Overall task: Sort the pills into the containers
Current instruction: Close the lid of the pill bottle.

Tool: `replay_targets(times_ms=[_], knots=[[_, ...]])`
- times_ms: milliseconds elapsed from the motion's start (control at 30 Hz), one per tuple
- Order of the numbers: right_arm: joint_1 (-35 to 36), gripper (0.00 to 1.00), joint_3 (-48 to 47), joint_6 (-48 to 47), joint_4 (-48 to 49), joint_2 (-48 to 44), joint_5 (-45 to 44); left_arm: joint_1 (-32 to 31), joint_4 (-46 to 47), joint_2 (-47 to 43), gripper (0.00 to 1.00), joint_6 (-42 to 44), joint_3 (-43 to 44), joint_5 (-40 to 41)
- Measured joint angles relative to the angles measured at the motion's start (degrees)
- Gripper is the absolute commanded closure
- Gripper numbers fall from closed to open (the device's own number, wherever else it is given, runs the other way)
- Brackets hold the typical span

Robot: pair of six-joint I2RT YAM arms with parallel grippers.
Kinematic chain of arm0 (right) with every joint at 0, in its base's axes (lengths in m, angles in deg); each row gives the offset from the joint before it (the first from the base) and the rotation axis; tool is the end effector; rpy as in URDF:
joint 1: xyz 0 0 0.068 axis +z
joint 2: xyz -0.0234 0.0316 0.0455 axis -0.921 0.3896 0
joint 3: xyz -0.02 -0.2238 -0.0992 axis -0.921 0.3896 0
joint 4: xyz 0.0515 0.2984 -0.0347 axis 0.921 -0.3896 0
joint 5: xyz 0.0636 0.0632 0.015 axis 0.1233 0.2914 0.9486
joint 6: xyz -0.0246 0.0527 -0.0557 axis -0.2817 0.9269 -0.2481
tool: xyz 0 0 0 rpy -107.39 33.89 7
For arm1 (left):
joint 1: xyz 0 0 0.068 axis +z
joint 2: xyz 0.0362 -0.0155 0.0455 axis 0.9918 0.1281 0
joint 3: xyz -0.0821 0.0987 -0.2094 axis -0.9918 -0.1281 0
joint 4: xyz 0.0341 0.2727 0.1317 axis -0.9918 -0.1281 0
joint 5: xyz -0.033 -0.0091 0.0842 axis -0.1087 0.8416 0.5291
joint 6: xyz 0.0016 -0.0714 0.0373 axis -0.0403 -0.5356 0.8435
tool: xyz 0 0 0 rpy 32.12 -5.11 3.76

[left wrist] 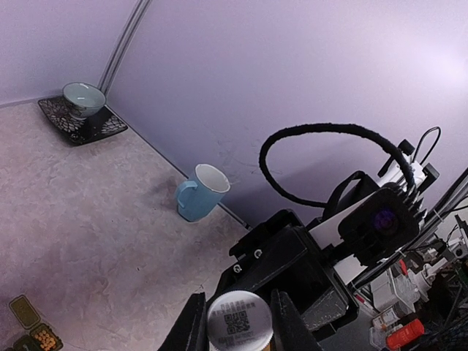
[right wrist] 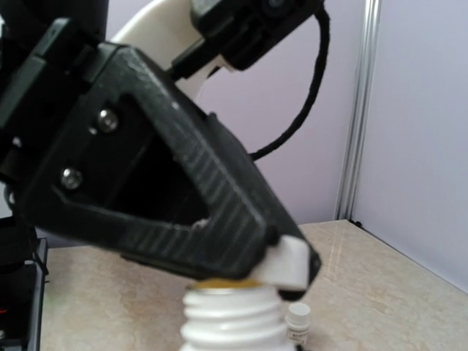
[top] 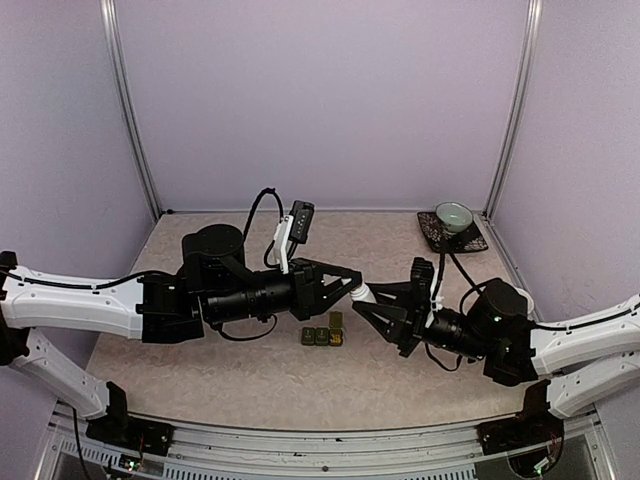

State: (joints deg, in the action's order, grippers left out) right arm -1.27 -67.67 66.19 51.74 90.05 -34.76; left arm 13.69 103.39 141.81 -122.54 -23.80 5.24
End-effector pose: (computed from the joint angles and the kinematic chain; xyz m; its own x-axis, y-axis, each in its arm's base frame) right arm 0.1277 0.2948 0.2103 0.0835 0.1705 -0.9818 -0.9351 0.3540 -0.0181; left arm 0.1459 -0.3826 0.2732 -0.5318 -0.1293 -0.8369 0.7746 0.3250 -0.5425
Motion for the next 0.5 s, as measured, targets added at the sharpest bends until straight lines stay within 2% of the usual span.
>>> replay_targets(times_ms=[500], knots=[[0.2, 1.00, -1.6, 0.0, -1.7, 1.4, -2.5, -0.4, 0.2, 0.2, 0.81, 0.2, 0.0, 1.1]])
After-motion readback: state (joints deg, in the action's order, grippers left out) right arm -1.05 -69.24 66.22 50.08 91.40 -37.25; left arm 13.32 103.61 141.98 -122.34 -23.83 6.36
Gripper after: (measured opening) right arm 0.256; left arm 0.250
